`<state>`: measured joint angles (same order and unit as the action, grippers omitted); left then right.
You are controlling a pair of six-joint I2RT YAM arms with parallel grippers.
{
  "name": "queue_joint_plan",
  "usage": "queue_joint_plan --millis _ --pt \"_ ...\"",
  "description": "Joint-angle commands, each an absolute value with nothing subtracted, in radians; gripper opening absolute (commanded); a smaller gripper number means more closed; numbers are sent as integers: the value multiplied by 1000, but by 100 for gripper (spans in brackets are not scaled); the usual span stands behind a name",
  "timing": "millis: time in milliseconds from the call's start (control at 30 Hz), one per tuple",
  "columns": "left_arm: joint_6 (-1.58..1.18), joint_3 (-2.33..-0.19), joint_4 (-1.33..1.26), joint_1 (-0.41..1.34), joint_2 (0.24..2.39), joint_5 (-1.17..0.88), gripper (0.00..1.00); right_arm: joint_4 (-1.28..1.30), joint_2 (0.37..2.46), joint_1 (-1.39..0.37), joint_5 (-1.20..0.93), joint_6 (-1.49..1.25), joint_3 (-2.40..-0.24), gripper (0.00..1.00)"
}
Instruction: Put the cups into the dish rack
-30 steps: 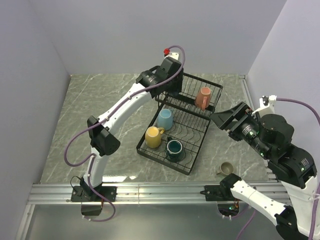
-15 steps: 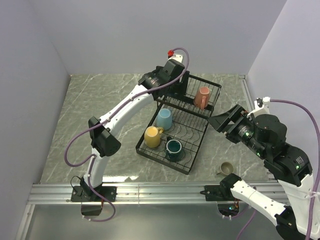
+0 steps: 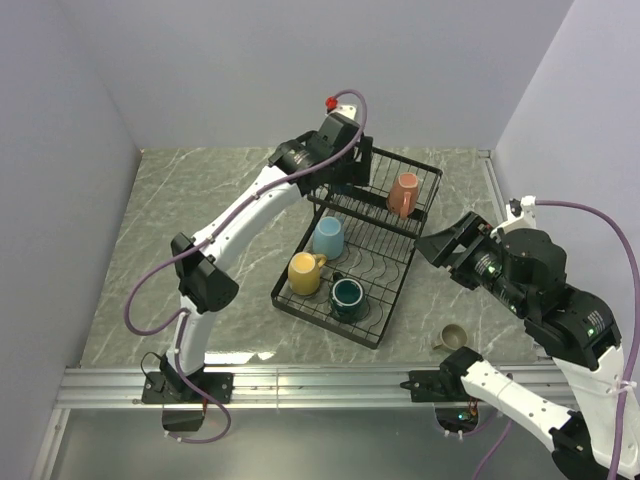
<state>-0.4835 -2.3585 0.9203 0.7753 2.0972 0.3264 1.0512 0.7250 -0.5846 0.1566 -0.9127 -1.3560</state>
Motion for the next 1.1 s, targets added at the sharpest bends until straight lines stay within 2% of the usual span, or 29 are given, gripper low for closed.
queue_joint_plan --millis 0,267,500,800,1067 --pt "-469 -2372 997 696 1958 422 99 1110 775 -580 216 -877 -1411 80" --pt "-482 -2292 1028 650 1786 451 99 1444 960 -580 418 -998 -1468 81" --pt "-500 -2055 1014 643 1548 459 99 1427 986 -577 359 -1107 -1281 82" --pt "-463 -1899 997 617 1385 423 99 1413 1080 -575 400 -1087 -1131 80" --pt "-460 -1770 976 614 1281 374 99 1301 1019 -503 341 -1201 -925 64"
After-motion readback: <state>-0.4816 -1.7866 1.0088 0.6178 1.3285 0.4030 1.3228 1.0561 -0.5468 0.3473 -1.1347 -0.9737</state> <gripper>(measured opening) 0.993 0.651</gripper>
